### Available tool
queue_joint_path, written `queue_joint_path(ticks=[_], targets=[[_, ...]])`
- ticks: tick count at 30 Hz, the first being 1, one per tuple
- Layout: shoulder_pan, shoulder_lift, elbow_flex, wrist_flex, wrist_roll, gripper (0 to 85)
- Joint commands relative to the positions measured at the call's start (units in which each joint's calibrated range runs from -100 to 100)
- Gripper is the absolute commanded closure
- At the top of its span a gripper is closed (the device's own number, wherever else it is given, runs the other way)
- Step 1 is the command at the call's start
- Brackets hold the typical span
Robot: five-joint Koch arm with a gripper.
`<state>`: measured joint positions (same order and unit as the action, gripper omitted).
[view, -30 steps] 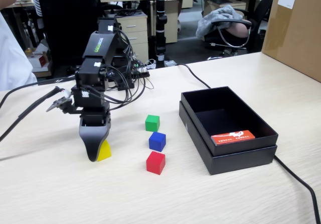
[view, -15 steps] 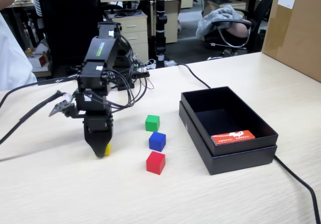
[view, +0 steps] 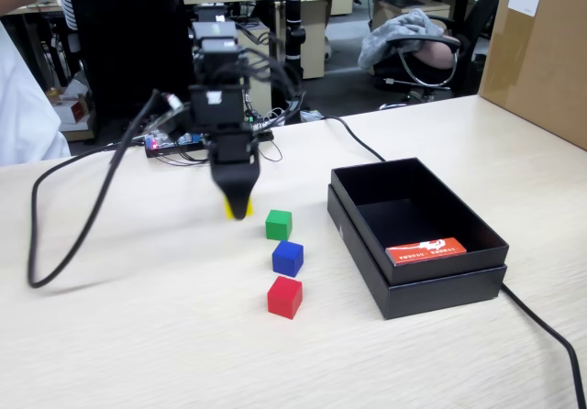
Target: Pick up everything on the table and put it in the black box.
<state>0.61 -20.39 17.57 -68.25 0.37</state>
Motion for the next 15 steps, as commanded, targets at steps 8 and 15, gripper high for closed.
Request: queue_joint_path(ticks=[8, 15], targets=[[12.7, 2.8, 19.1, -1.2, 4.6, 84.6], [16.1, 26.6, 32.7, -1.2, 6.2, 84.6]])
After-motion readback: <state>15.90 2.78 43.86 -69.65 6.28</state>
